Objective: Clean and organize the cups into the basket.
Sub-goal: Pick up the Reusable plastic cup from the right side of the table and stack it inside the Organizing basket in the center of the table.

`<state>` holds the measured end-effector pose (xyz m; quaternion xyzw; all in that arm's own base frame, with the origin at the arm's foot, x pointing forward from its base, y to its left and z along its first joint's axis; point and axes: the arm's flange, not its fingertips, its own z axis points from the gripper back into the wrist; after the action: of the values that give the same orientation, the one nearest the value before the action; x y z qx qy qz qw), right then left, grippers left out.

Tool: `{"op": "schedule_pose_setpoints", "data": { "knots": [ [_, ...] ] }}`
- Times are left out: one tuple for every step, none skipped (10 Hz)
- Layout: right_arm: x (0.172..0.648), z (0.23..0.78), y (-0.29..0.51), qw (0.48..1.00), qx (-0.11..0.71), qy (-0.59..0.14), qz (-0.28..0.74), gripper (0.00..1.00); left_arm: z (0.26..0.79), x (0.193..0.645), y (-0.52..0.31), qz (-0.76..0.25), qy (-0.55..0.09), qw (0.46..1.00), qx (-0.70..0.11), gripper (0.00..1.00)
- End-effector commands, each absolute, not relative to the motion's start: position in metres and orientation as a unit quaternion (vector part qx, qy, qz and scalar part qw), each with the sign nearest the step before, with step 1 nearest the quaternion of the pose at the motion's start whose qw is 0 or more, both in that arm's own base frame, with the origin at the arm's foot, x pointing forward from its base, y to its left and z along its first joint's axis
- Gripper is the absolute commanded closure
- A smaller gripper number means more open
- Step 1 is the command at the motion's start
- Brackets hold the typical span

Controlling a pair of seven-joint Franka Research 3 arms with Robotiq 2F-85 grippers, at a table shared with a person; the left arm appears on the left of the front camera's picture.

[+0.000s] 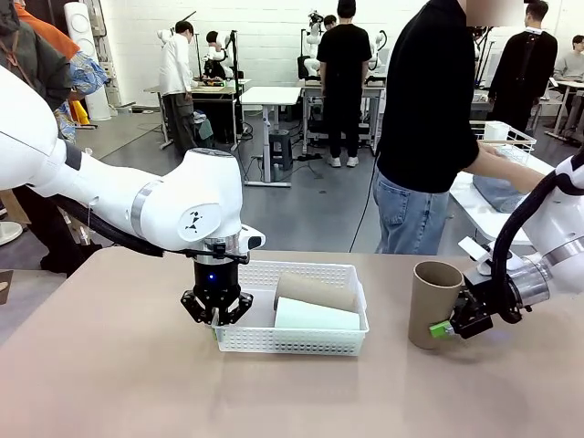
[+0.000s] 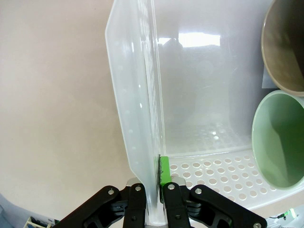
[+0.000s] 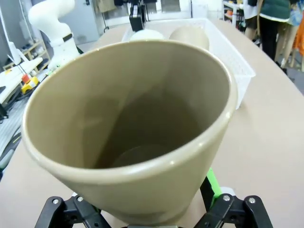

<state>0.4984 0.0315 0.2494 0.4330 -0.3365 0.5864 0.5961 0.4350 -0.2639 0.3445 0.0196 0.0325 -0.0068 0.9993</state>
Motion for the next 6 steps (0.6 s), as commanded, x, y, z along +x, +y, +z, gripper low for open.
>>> {"op": "schedule_pose_setpoints", "data": {
  "knots": [
    [0.5023,0.2396,0.0355,0.563,0.448,-0.358,0.595,0.0,0.343,0.4338,-0.2641,-0.009,0.034,0.999,0.022,1.0],
    [0.5023,0.2377,0.0337,0.545,0.45,-0.357,0.611,0.49,0.343,0.4338,-0.2641,-0.009,0.034,0.999,0.022,1.0],
    [0.5013,0.2383,0.0341,0.551,0.447,-0.357,0.608,0.59,0.343,0.4338,-0.2641,-0.009,0.034,0.999,0.022,1.0],
    [0.5012,0.2383,0.0335,0.551,0.444,-0.359,0.608,1.0,0.343,0.4338,-0.2641,-0.009,0.034,0.999,0.022,1.0],
    [0.5014,0.2379,0.033,0.551,0.444,-0.36,0.608,1.0,0.343,0.4338,-0.2641,-0.009,0.034,0.999,0.022,1.0],
    [0.4981,0.242,0.0336,0.553,0.443,-0.362,0.606,1.0,0.343,0.4338,-0.2641,-0.009,0.034,0.999,0.022,1.0]
  ]
}}
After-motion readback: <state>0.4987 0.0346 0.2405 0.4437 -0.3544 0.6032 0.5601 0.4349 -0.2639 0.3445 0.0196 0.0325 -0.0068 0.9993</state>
